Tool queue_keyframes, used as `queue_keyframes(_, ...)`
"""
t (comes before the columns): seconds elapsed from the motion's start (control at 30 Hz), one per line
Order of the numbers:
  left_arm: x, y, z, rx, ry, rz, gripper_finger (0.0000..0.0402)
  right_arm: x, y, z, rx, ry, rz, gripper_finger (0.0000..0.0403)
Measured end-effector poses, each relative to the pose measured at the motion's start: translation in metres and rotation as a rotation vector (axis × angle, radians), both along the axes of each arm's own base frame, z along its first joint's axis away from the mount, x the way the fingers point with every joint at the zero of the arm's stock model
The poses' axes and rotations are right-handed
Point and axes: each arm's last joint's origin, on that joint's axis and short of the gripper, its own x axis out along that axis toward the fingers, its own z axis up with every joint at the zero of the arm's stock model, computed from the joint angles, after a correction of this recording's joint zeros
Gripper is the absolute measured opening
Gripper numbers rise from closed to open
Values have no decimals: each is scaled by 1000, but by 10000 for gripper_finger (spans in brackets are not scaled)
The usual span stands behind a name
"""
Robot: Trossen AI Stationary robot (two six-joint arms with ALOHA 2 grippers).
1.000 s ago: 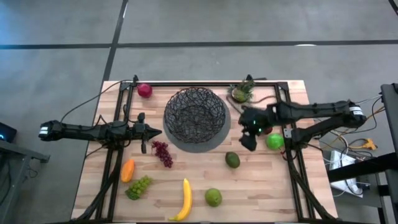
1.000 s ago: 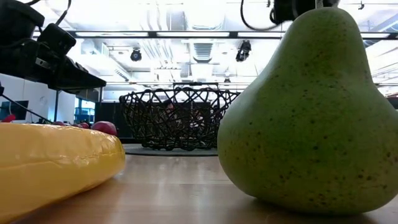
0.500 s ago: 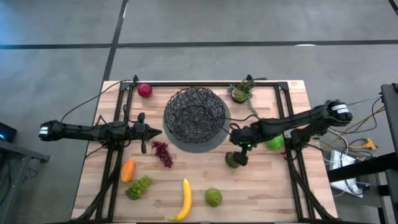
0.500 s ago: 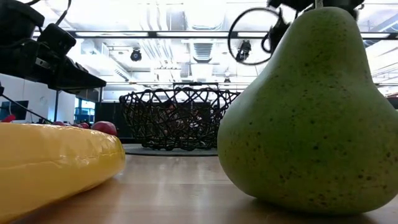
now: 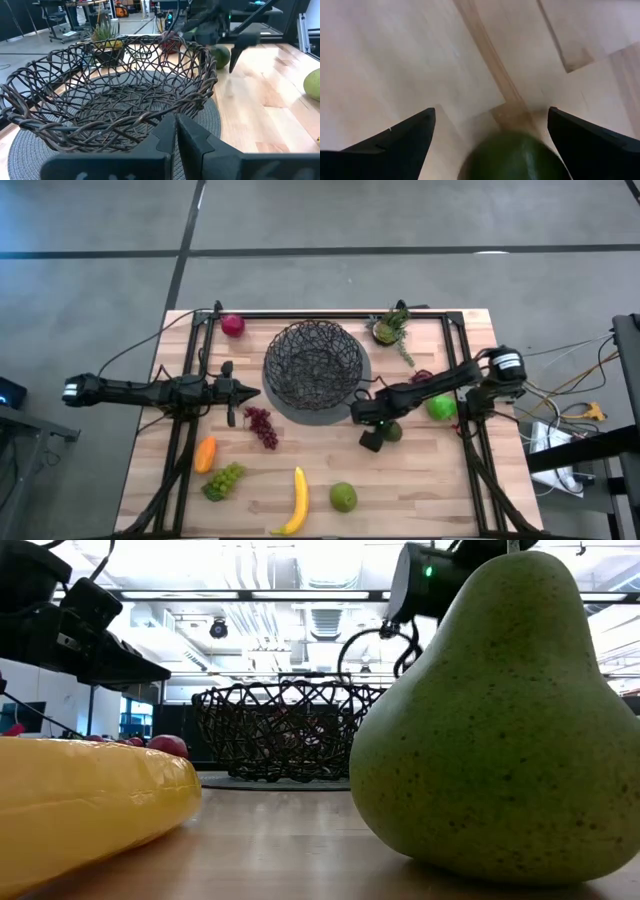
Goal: Build produce basket
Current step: Put the green lime into the black basket
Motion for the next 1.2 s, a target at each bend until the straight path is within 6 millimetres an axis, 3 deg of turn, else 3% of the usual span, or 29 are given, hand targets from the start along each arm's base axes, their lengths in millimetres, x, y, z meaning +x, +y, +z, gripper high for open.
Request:
queue_keyframes(0.2,0,0,0,0,-1,0,0,3,3,2,-9,75,2,306)
queue_keyframes(0.57,0,0,0,0,0,0,0,-11,1,22,-16,161,-14,127)
queue_keyframes(0.77,0,0,0,0,0,0,0,-13,1,49,-3,64,2,57)
queue_keyframes(0.97,0,0,0,0,-1,0,0,-21,1,80,42,-21,88,72)
queue_keyframes(1.2,0,0,0,0,-1,0,0,-46,3,88,56,5,289,180)
